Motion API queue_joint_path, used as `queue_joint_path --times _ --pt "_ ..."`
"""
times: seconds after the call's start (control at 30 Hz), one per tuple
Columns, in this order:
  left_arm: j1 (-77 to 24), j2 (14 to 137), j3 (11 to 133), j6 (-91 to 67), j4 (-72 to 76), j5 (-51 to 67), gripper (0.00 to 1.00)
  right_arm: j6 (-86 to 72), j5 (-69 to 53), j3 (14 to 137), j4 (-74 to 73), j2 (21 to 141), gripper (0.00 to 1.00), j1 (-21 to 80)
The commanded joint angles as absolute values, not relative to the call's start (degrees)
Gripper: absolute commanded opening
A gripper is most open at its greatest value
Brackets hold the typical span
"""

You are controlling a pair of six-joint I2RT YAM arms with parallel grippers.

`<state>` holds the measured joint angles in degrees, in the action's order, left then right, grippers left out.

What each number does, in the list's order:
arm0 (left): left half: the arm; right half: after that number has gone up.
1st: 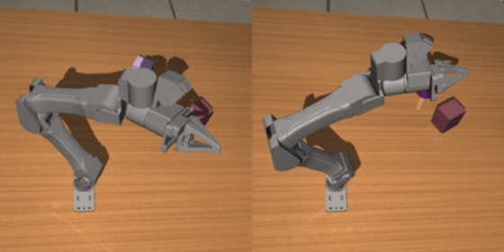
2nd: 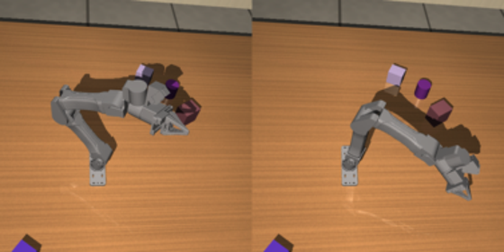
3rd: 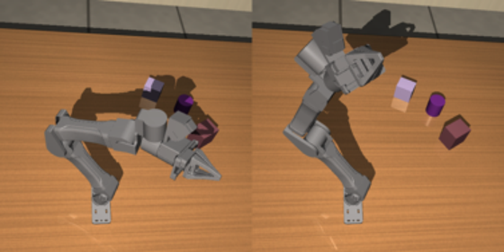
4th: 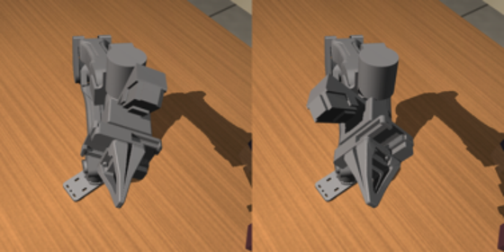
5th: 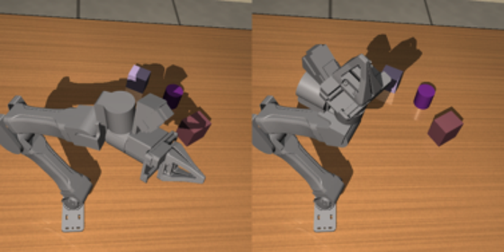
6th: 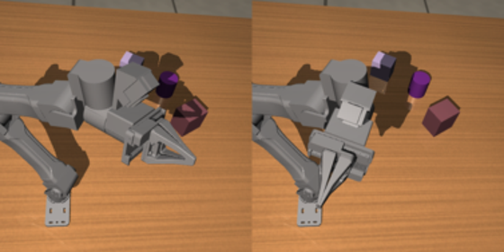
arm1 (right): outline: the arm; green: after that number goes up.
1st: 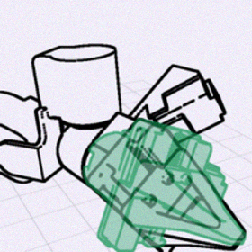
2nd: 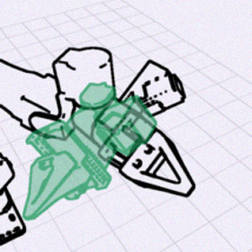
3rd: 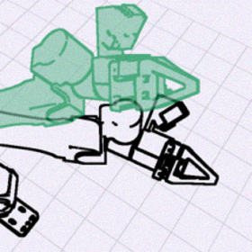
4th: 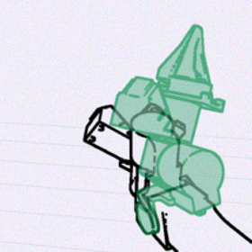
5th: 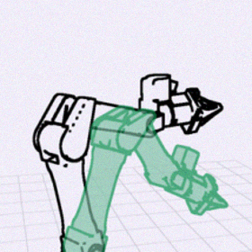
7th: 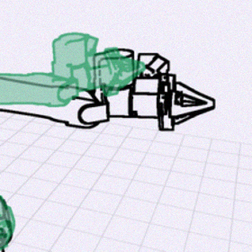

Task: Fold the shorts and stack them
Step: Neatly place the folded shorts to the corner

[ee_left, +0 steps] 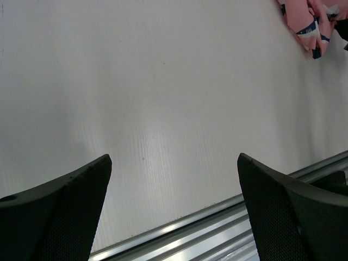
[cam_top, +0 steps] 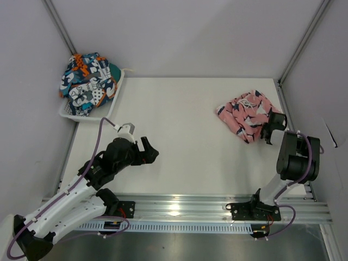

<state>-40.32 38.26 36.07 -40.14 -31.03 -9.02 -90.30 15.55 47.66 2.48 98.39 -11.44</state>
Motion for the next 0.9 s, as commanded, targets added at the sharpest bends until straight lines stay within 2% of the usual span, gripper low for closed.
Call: queue_joint_path --times 0.0,0.1,0.23,0.43,0.63,0.83,0.87 --pt "-39.9 38.3 35.8 -38.9 -29.4 -9.7 0.99 -87.8 16.3 42.7 4.0 93.4 0.00 -14.2" --pt "-39.9 38.6 34.8 -39.5 -27.5 -8.8 0.99 -88.0 14.8 39.6 6.6 91.0 0.00 -12.8" --pt "-39.9 40.3 35.2 -39.6 -27.1 -7.6 0.99 -89.1 13.7 40.8 8.3 94.1 0.00 -9.8" --pt "-39.9 39.3 34.5 -40.2 -27.2 -7.9 0.99 -92.9 14.3 46.3 12.0 102.6 0.00 -5.4" --pt "-39.9 35.7 35.0 -39.9 -29.1 -10.4 0.99 -95.5 15.5 53.0 18.5 112.2 0.00 -5.9" --pt "-39.9 37.1 36.3 -39.1 -30.3 -11.5 0.99 -95.2 15.6 60.6 20.9 119.8 0.00 -8.0" --pt "-39.9 37.5 36.4 -39.0 -30.3 -11.7 0.99 -93.0 13.9 62.8 22.0 121.0 0.07 -8.4"
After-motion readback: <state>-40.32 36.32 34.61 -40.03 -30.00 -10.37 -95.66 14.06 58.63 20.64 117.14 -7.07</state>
